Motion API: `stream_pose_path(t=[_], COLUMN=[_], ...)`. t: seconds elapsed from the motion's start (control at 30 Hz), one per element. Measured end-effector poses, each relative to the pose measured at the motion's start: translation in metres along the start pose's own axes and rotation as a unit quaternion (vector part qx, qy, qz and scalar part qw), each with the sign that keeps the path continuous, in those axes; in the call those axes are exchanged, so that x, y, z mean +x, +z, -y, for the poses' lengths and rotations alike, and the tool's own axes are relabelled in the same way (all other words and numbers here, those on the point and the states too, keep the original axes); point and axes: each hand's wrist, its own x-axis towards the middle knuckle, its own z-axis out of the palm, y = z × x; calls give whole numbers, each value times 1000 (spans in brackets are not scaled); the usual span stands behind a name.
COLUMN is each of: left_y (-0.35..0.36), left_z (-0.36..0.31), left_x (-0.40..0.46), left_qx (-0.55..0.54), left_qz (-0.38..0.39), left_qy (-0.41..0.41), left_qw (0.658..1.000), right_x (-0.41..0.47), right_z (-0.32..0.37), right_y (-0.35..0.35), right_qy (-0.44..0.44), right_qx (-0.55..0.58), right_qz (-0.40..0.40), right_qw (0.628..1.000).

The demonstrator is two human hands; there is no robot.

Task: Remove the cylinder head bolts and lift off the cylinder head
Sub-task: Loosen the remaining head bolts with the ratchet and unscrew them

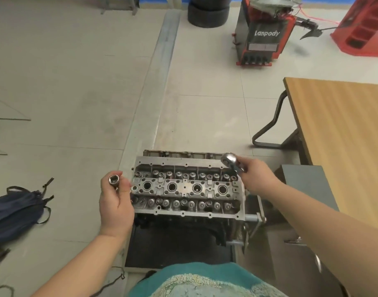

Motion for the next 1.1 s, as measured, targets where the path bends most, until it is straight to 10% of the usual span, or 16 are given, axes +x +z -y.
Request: stream_pose_path(t=[0.47, 0.93, 1.1], left_y=[26, 26, 17], left_z=[-3, -13, -13], left_x=[0, -6, -5], left_qx=[18, 44, 49], left_qz=[-104, -117, -84], left_qy=[-6, -33, -63], left_qw=[994, 992, 993], right_x=[37, 37, 24], right_z=[-211, -211, -161], right_y=[-33, -35, -30], right_qy=[154, 211, 141], right_qx=[-157, -188, -62], right_qz=[-111, -102, -216], right_qw=[969, 954, 964])
